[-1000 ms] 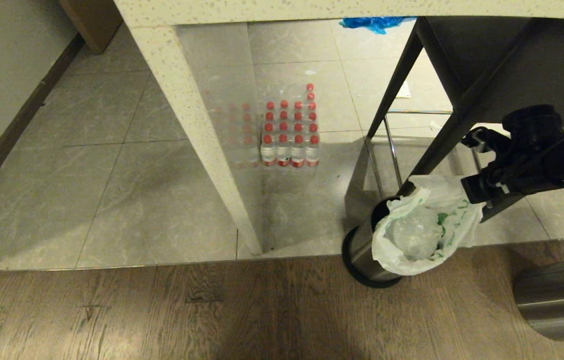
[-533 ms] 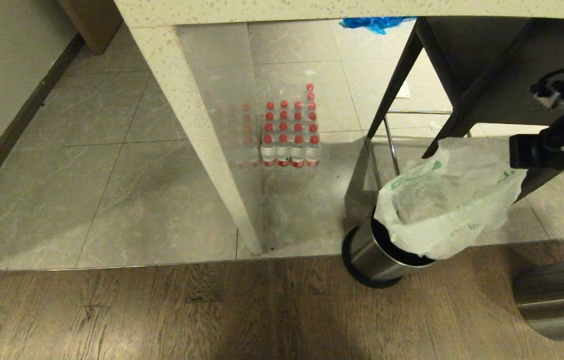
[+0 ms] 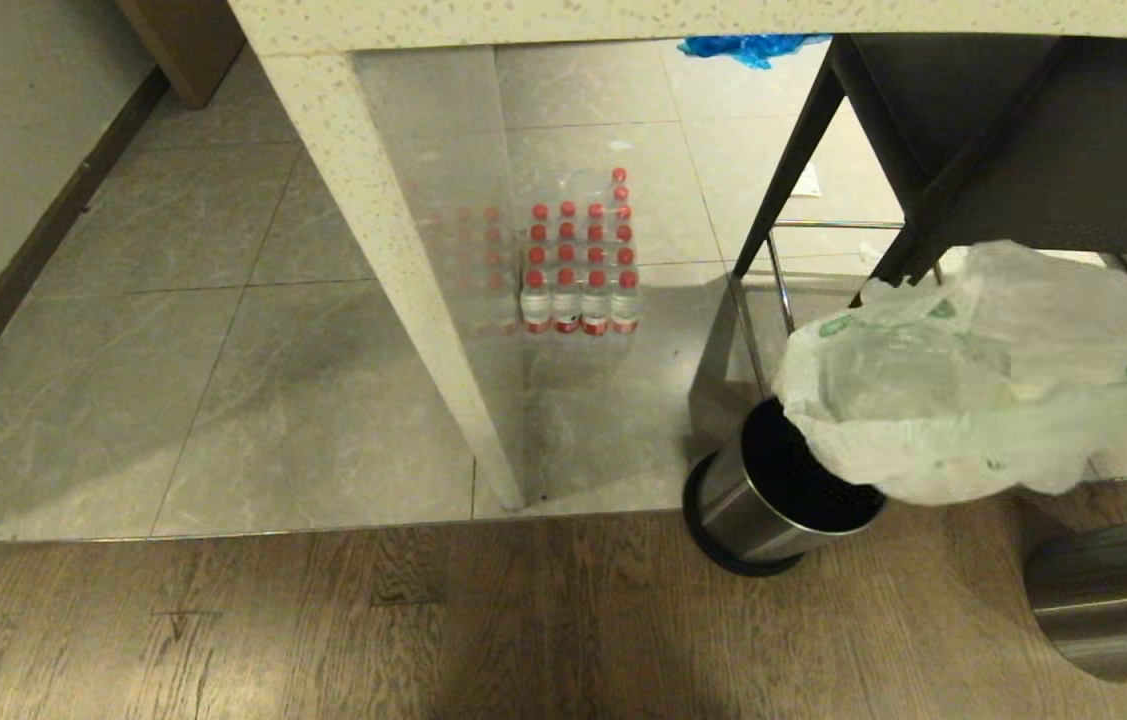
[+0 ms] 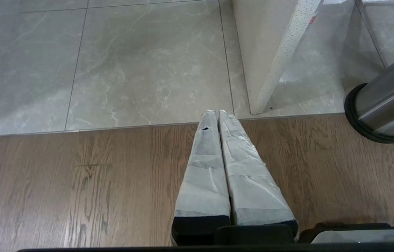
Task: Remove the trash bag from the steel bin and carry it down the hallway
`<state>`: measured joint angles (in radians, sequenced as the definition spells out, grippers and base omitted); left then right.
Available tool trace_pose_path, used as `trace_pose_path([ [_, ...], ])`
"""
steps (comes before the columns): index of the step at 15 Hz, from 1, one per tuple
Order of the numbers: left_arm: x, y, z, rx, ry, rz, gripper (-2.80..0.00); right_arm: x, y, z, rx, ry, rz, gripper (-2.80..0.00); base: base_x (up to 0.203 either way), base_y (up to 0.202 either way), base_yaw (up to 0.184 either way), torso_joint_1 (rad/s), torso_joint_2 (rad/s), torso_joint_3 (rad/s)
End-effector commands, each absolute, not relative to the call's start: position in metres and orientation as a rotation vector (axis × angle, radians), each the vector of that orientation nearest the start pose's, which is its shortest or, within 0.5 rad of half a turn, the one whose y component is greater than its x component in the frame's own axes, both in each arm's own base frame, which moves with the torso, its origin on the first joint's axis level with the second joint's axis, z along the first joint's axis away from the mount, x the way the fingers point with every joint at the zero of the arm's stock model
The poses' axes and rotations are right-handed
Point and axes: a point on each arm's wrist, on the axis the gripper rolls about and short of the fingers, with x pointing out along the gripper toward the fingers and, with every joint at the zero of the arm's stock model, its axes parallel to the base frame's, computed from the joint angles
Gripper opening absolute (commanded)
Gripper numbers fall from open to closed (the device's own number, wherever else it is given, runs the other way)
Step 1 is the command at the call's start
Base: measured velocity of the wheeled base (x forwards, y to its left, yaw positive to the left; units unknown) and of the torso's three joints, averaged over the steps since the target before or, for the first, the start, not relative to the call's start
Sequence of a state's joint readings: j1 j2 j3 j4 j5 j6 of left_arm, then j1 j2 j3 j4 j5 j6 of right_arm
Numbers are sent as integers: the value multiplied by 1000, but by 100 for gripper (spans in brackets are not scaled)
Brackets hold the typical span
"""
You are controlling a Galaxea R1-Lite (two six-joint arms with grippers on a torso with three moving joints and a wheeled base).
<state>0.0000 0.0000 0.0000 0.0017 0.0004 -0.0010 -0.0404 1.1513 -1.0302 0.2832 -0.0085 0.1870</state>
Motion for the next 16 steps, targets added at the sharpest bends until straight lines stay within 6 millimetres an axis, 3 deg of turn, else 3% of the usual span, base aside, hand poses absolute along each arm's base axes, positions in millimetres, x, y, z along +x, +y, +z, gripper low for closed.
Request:
trace_pose_path([
  [1,-23,0,75,-2,2,1,-280,88,-3,282,193,287,-68,-280,0,0,0,0,0,0],
  [4,-23,0,75,-2,3,2,-280,25,-1,232,193,267,-64,-280,0,0,0,0,0,0],
  [7,-23,0,75,-2,2,2,-280,-14,0,165,185,256,-95,-280,0,0,0,0,0,0],
  [9,-23,0,75,-2,3,2,-280,-26,-1,124,164,232,-144,-280,0,0,0,0,0,0],
  [11,-23,0,75,-2,2,2,-280,-37,-2,102,117,126,-151,-280,0,0,0,0,0,0],
  [14,-23,0,75,-2,2,1,-280,-33,-2,83,50,98,-106,-280,0,0,0,0,0,0],
  [16,-23,0,75,-2,2,2,-280,-30,0,81,31,81,-36,-280,0,0,0,0,0,0],
])
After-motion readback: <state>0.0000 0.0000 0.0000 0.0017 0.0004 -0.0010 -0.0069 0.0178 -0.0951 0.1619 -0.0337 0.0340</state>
